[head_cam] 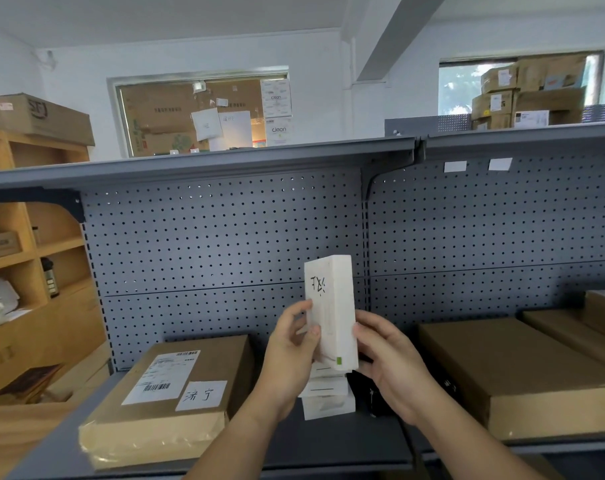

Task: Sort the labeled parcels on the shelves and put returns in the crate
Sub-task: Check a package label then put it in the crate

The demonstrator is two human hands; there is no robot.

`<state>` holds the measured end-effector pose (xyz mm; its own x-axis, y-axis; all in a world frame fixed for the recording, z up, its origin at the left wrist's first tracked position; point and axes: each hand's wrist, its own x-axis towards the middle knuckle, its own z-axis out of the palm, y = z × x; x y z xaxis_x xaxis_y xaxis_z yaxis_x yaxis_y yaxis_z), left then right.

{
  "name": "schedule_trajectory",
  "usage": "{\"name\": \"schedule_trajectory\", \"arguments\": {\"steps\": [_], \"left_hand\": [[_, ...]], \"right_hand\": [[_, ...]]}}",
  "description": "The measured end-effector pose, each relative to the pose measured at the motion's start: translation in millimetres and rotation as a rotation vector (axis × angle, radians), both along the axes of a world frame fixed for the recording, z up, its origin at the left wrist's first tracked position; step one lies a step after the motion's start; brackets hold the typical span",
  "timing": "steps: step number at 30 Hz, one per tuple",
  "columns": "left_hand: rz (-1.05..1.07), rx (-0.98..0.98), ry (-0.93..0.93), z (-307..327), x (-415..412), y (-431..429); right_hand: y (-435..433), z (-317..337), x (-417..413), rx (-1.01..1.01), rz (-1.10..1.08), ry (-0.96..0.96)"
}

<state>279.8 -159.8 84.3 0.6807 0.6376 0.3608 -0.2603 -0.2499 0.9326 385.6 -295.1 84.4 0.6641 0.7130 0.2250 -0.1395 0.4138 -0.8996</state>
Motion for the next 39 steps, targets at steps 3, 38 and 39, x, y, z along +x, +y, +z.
{"name": "schedule_trajectory", "arguments": {"steps": [3,38,39], "left_hand": [[-0.055,0.005,0.027,3,-1,-8],[-0.144,-0.311,-0.166,16,-17,-35],[-0.162,-0.323,-0.162,14,-17,-35]], "right_hand": [[1,-1,-2,-0.005,-0.007,-0.029],[-15,-3,-3,0.064,-0.156,-0.002],[-16,0,-3,0.063,-0.145,-0.009]]}}
